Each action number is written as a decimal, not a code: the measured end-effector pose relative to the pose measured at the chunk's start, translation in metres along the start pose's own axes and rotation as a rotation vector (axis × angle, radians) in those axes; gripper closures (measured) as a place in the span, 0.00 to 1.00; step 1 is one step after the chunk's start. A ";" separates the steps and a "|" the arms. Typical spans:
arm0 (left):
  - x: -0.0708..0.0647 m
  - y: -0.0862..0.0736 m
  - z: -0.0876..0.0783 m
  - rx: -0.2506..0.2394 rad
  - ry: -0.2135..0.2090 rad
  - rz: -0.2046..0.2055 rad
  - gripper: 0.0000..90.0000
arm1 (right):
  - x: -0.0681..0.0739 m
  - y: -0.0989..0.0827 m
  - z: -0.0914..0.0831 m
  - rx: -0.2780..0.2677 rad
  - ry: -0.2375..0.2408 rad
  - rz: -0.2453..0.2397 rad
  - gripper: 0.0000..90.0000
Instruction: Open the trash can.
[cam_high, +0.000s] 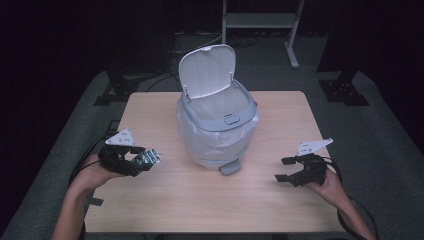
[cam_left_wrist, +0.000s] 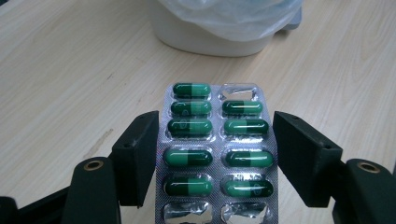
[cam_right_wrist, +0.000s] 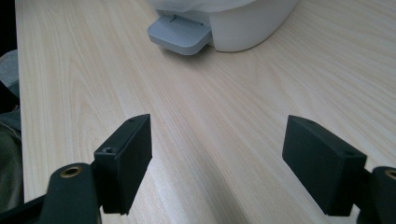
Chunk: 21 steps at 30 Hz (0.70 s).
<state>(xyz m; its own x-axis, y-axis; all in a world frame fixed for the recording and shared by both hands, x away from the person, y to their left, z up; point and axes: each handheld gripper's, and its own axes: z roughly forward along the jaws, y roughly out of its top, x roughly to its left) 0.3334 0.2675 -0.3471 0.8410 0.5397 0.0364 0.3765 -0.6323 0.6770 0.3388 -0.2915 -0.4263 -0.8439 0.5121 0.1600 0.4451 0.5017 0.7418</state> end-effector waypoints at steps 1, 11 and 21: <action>0.000 0.002 -0.001 0.001 -0.001 0.002 0.37 | 0.000 0.000 0.000 0.000 0.001 0.000 0.25; 0.003 0.023 -0.011 0.002 -0.011 0.013 0.37 | -0.003 -0.001 0.002 0.000 0.005 0.007 0.25; 0.006 0.040 -0.015 0.011 -0.042 0.019 0.37 | -0.007 -0.003 0.002 -0.008 0.012 0.020 0.25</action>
<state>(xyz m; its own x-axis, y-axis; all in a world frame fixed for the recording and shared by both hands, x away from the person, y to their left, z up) 0.3473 0.2539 -0.3084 0.8635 0.5039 0.0184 0.3643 -0.6486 0.6683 0.3435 -0.2948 -0.4316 -0.8385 0.5134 0.1826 0.4594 0.4860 0.7434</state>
